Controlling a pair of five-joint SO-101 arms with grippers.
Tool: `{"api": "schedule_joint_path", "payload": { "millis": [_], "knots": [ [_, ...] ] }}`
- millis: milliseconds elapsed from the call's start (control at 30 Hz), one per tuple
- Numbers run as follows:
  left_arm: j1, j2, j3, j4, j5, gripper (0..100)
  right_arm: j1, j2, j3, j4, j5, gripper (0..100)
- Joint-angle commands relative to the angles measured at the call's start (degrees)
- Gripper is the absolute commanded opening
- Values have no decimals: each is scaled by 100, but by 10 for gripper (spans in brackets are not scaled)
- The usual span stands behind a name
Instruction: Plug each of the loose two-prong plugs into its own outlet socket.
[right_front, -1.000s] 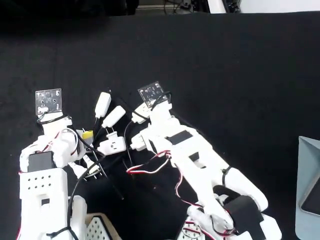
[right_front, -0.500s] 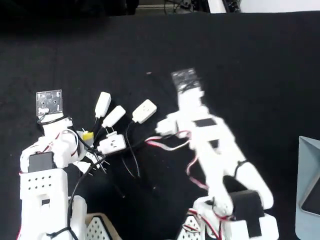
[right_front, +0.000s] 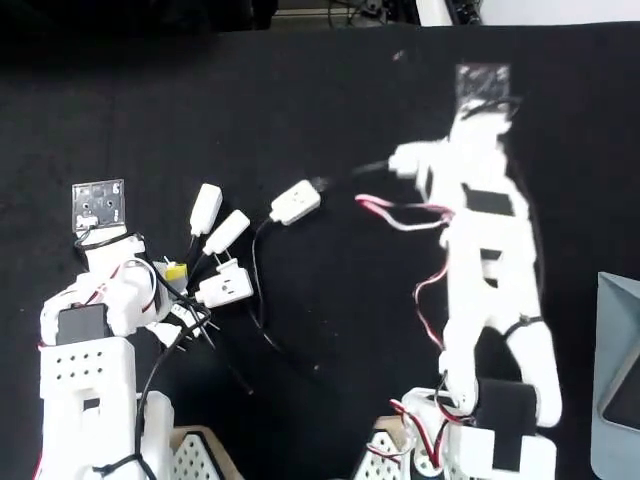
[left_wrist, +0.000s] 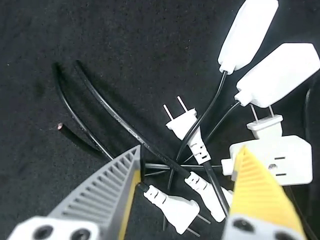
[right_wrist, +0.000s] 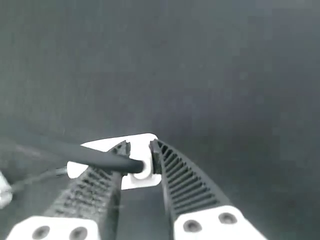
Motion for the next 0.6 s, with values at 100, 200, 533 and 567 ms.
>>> {"api": "schedule_joint_path", "payload": {
  "millis": [100,200,533,567],
  "knots": [
    [-57,-79,-40,-132,18,287,88,277,-1253,-88,-554,13],
    [-57,-79,-40,-132,26,287,-70,787,-1684,-88,-985,13],
    [-57,-79,-40,-132,26,287,-835,3222,-3714,-70,-1609,16],
    [-57,-79,-40,-132,26,287,-844,3415,-3943,-53,-1670,18]
  ]
}}
